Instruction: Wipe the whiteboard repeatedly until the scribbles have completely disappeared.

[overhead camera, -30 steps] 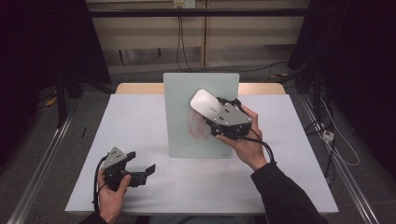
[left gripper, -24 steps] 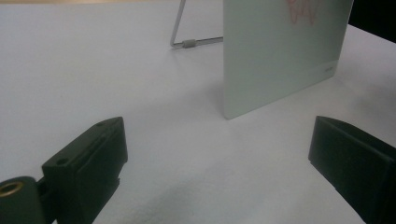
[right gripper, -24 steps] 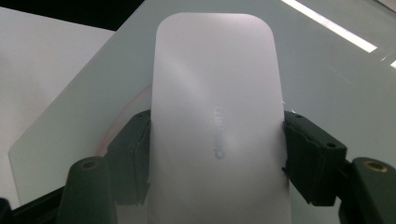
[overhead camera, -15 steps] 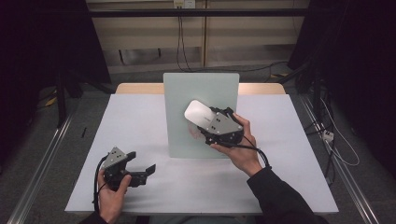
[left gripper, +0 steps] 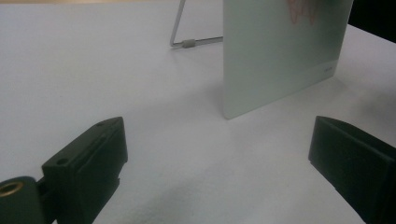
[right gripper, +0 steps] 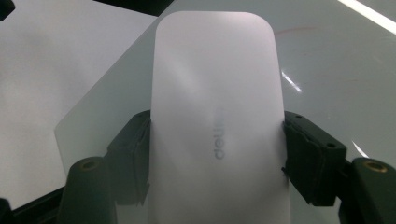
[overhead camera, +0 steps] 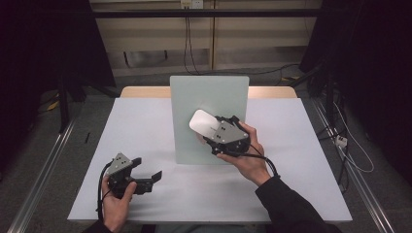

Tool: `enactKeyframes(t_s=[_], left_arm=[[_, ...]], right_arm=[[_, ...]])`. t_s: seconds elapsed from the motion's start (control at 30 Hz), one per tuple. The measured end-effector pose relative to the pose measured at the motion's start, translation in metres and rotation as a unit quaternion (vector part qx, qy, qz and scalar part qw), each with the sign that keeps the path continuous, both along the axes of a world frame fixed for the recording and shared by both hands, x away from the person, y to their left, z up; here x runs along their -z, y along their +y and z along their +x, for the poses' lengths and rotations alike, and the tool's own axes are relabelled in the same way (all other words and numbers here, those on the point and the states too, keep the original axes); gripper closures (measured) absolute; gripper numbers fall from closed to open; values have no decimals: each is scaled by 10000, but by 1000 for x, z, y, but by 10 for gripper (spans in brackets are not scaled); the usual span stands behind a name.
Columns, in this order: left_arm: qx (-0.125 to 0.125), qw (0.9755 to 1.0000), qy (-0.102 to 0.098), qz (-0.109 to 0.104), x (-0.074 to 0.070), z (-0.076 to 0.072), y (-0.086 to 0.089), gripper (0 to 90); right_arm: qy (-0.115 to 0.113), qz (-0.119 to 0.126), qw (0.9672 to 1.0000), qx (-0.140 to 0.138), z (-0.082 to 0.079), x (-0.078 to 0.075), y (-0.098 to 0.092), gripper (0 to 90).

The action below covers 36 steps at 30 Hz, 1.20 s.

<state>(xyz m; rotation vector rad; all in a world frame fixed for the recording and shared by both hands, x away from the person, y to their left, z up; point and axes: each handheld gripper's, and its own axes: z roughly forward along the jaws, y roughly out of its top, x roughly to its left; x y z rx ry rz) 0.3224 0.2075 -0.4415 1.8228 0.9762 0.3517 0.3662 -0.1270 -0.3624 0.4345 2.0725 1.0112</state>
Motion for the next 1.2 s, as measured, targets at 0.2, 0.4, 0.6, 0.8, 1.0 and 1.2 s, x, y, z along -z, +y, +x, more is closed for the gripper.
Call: enactKeyframes(t_s=[0.2,0.4,0.6,0.8,1.0,1.2], left_arm=[[6,10000,-6,10,0,0,0,45],[26,10000,0,19,0,0,0,44],[5,10000,1,-9,0,0,0,45],[25,10000,-4,40,0,0,0,45],[19,10000,-6,36,0,0,0,45],[25,10000,19,27,0,-1,0,45]], right_arm=[[-182,113,9996,168,6,-17,-6,316],[-367,202,9985,342,13,-35,-12,316],[-490,221,9977,412,15,-39,-11,316],[-387,55,9988,289,10,-25,-4,316],[-199,-114,9997,101,3,-6,8,317],[-5,-161,9999,-6,-3,11,17,317]])
